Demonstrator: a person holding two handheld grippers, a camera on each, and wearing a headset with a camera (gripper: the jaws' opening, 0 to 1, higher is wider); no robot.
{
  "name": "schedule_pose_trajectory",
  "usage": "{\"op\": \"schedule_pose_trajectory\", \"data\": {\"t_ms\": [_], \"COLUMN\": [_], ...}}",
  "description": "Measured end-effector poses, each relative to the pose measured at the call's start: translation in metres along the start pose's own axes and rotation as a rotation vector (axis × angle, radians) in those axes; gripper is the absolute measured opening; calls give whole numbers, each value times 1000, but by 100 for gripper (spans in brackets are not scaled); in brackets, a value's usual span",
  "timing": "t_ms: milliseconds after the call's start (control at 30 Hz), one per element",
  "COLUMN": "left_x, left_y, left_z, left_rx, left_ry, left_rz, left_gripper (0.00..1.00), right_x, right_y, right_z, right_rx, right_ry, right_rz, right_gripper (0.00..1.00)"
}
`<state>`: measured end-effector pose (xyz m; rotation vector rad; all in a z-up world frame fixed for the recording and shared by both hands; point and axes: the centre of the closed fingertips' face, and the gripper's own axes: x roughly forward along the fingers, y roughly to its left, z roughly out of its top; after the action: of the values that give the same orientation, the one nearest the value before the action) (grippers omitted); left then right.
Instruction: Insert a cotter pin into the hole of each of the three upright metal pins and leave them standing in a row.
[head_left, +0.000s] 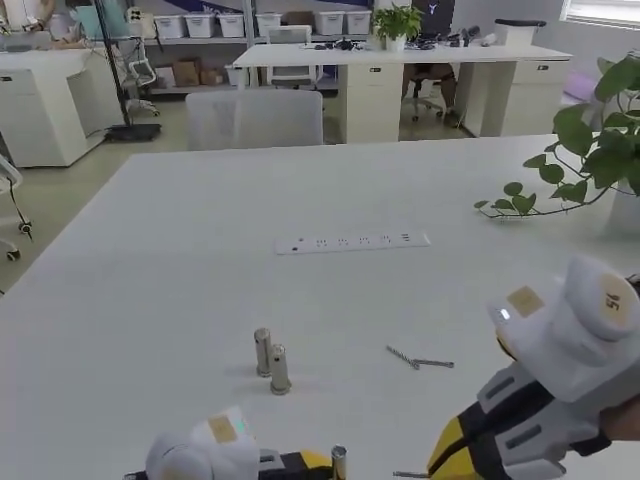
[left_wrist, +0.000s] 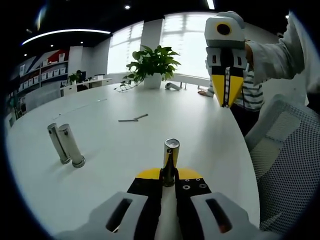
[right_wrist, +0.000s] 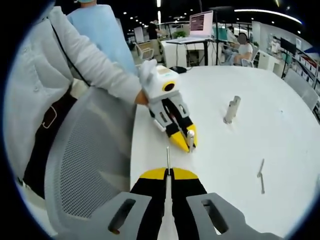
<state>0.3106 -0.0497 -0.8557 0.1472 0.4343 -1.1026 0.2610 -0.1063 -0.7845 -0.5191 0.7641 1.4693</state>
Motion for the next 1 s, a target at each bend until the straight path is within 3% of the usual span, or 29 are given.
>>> {"op": "schedule_pose_trajectory", "data": {"t_ms": [333,567,1000], "left_x": [-2,-3,-4], "left_y": [0,-1,-2], "left_z": [-2,-2,-2], "left_rx": [57,57,77], "left_ry": [12,4,9], "left_rz": [-80,-129,-156], "left_gripper": [7,6,6], "right_x": [11,22,39], "right_y": [-11,-19,-35], "right_z": [2,4,8], "right_rx": [3,12,39], "right_ry": [47,57,63], "right_rz": [-56,-74,-96], "right_gripper": [4,4,4]}}
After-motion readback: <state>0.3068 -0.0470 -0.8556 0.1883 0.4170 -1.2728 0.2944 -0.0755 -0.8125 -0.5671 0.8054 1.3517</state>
